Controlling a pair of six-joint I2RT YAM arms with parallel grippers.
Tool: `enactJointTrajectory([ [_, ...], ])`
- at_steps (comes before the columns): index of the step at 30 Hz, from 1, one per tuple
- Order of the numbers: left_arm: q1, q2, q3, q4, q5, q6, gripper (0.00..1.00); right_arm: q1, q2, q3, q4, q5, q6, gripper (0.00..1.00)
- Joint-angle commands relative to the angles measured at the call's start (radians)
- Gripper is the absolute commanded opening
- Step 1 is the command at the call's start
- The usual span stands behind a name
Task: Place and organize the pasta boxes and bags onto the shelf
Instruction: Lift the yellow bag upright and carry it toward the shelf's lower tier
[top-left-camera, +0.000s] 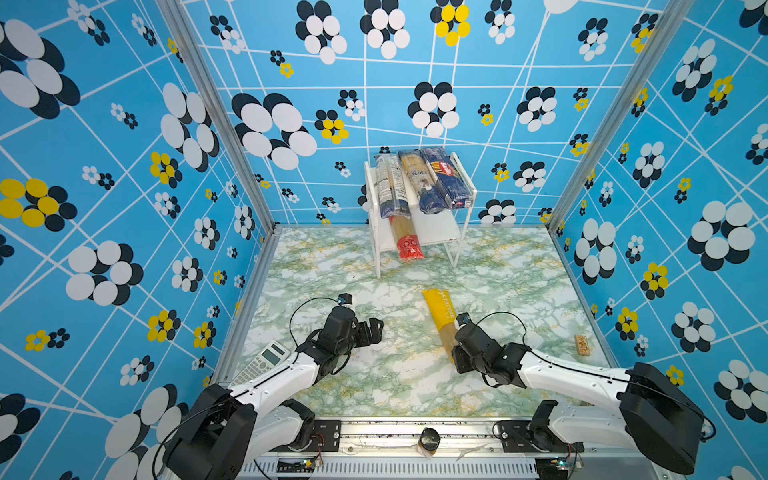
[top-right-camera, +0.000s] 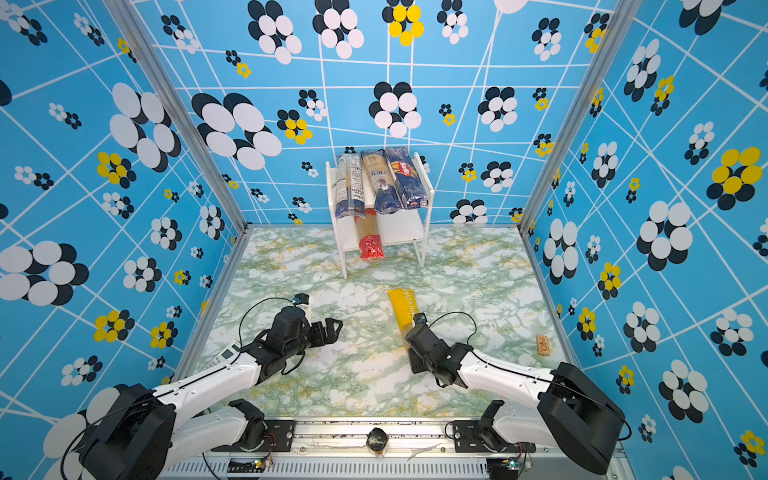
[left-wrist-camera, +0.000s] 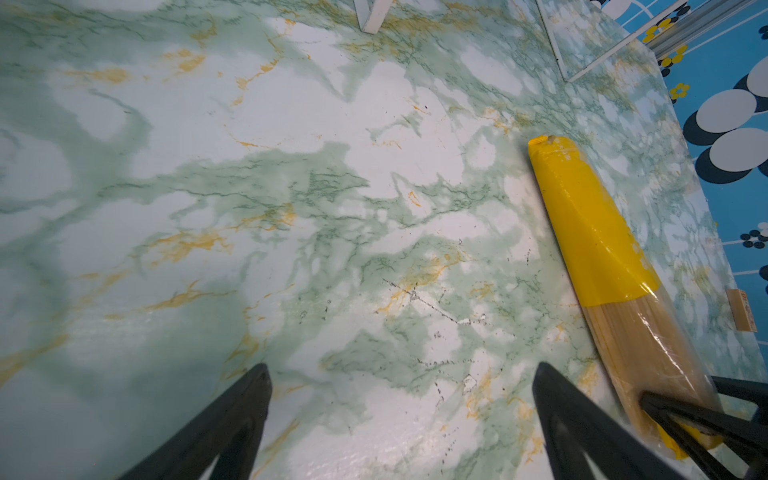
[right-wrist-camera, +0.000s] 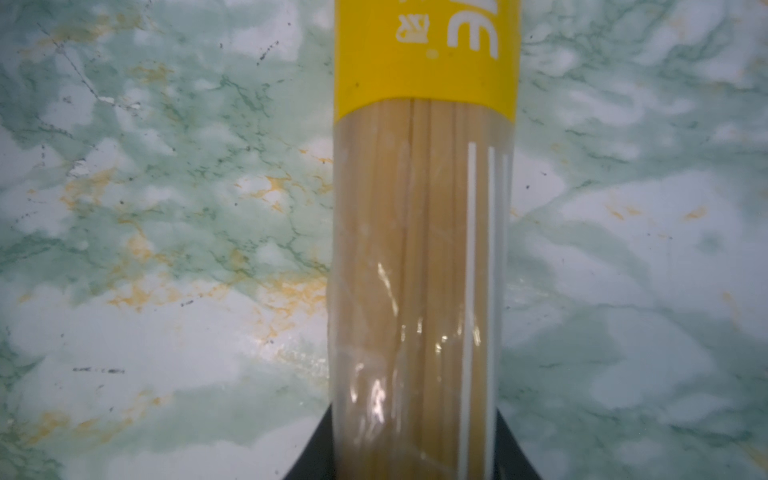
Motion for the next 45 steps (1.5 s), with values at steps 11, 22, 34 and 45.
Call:
enactJointTrajectory([
  [11, -0.002, -0.006, 0.029, 0.000, 0.011, 0.022, 0.99, 0.006, -0.222, 0.120, -0.067, 0.133, -0.141, 0.00],
  [22, -0.002, 0.003, 0.040, 0.004, 0.019, 0.019, 0.99, 0.007, -0.313, 0.226, -0.148, 0.258, -0.297, 0.00],
  [34, -0.004, -0.011, 0.033, -0.006, 0.020, 0.020, 0.99, -0.030, -0.189, 0.368, -0.101, 0.344, -0.399, 0.00],
  [45, -0.004, 0.002, 0.029, 0.009, 0.021, 0.018, 0.99, -0.093, -0.194, 0.407, -0.107, 0.346, -0.436, 0.00],
])
